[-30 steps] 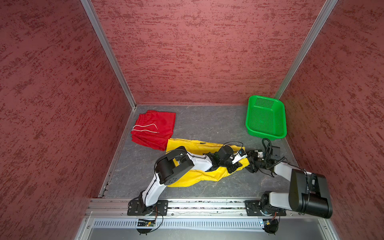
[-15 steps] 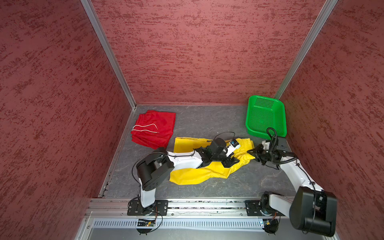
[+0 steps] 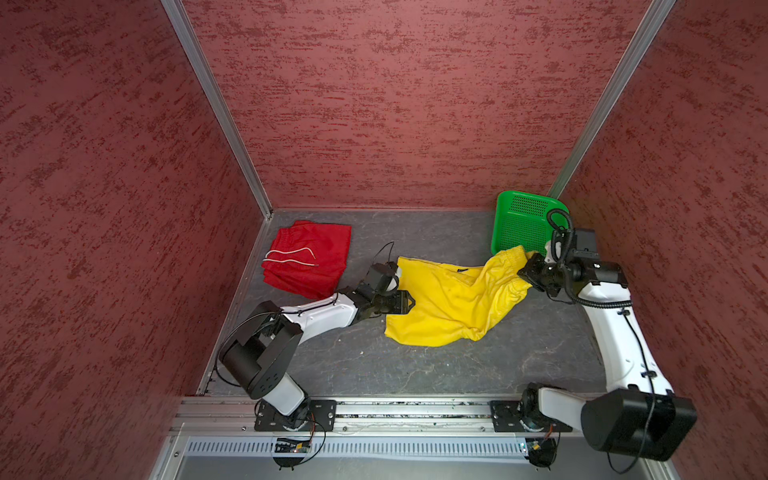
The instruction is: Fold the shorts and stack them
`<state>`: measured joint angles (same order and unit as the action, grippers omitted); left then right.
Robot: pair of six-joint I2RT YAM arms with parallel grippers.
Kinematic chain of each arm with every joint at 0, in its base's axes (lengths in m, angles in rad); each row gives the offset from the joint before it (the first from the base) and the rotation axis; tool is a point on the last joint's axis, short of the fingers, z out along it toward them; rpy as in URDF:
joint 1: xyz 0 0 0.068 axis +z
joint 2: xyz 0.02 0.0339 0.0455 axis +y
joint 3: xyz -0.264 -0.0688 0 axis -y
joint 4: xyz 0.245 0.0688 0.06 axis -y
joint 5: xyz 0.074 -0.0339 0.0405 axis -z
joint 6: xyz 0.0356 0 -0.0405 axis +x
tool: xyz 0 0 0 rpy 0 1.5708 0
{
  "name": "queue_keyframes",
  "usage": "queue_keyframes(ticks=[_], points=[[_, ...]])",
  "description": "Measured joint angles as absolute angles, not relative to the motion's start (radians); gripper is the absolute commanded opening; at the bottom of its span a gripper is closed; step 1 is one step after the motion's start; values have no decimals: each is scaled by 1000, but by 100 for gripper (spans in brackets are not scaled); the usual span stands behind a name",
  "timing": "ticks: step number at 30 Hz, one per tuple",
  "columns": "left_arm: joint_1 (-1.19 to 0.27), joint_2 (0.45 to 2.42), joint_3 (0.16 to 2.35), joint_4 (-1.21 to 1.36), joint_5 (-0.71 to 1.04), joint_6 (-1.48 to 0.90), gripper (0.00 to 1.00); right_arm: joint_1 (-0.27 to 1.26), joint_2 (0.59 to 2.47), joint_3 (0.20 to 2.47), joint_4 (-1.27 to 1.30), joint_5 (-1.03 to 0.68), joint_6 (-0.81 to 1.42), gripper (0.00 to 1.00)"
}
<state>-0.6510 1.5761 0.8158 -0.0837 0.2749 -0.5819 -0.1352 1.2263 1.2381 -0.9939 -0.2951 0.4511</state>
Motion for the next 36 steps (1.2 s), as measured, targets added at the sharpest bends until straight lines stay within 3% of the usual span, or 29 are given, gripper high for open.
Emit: queue_keyframes(ticks=[7, 19, 30, 34, 36], points=[[-582, 1590, 778, -104, 306, -693, 53, -19, 1301, 1346, -1028, -216, 455, 4], [-576, 1729, 791, 12, 360, -756, 27, 274, 1413, 1492, -1018, -47, 548, 4], [-579, 1734, 791, 23, 354, -755, 27, 546, 1627, 1501, -886, -12, 667, 7], [-579, 1732, 791, 23, 355, -756, 31, 617, 1719, 1485, -772, -24, 710, 15], [-579, 1727, 788, 22, 353, -756, 34, 641, 1768, 1456, -697, -41, 733, 26]])
